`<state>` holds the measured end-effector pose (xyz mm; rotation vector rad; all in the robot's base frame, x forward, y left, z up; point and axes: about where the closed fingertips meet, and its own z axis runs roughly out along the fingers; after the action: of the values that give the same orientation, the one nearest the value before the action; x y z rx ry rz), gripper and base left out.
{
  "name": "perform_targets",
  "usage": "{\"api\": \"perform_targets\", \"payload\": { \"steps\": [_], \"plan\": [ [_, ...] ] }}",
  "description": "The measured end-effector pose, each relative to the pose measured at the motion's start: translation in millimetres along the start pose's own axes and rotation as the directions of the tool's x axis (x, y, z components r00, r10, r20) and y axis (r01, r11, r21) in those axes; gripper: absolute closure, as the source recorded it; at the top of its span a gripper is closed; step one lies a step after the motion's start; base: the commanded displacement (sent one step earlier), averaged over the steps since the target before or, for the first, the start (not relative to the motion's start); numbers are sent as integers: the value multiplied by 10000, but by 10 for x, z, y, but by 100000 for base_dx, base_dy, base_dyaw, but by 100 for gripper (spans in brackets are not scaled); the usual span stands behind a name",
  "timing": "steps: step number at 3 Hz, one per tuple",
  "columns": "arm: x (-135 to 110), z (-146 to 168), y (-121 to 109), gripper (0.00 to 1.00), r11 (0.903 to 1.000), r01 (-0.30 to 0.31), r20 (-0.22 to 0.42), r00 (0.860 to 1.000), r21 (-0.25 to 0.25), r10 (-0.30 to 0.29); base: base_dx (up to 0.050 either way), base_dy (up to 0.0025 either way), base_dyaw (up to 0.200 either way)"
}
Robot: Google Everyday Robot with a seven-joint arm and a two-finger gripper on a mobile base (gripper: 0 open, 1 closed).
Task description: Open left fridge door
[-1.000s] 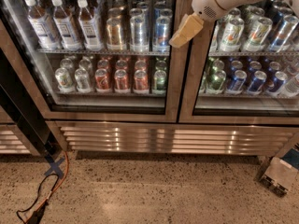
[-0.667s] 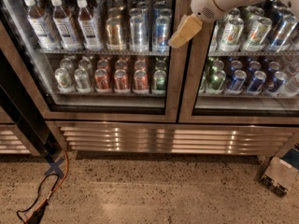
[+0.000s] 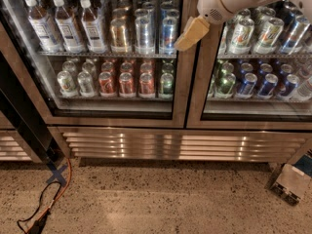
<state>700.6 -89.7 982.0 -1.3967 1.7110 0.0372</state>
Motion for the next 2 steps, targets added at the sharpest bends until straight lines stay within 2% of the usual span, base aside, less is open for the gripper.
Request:
{"api": "perform_targets", "payload": {
  "steps": [2],
  "plan": [
    [-25,-14,-2,0,10000,50,170,9998,-68,-49,0,0,0]
  ]
}}
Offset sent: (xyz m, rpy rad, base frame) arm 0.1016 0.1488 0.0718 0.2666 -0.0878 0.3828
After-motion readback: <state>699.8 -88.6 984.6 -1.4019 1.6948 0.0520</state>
